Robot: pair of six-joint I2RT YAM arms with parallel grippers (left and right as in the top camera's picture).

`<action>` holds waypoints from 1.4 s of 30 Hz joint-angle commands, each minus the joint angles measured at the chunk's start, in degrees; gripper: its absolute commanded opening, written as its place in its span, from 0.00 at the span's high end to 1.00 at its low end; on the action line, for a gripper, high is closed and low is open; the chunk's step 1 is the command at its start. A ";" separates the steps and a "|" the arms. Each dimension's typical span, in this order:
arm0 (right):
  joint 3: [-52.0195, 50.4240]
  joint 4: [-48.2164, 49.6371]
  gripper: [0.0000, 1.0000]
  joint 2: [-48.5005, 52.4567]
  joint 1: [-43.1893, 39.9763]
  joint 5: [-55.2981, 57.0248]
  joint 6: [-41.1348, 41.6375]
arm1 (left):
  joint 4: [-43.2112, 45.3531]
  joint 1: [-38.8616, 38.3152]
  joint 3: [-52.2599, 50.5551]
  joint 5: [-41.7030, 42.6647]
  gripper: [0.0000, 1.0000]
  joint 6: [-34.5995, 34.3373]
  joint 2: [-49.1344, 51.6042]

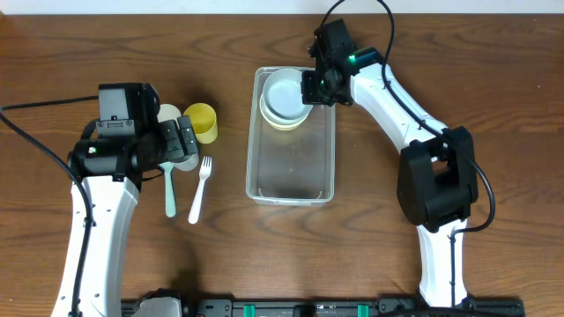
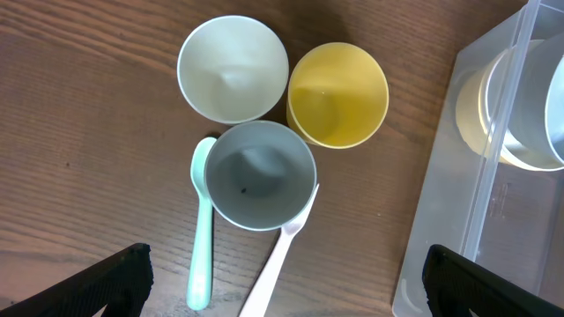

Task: Pack container
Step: 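Carry the grey bowl and stack it on the white bowl, then release the grey bowl and raise the right arm away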

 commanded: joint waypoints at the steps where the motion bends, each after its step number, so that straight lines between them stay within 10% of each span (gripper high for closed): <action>1: 0.48 0.52 0.87 0.98 0.79 -2.97 -0.68 | -0.15 0.24 0.72 -0.70 0.02 0.52 0.07; 3: 1.25 0.79 0.68 0.63 1.03 -5.16 -5.66 | -0.15 0.24 0.72 -0.70 0.02 0.52 0.07; 14: 14.51 -18.62 0.38 -11.63 -2.56 4.46 -7.56 | -0.15 0.24 0.72 -0.70 0.02 0.52 0.07; 26: 14.73 -35.47 0.01 -26.01 -29.22 0.72 -3.48 | 0.00 0.22 0.72 -0.63 0.02 0.50 0.07; 42: 11.54 -41.44 0.01 -25.88 -36.13 -1.07 -3.54 | -0.24 0.24 1.31 0.00 0.02 0.13 0.09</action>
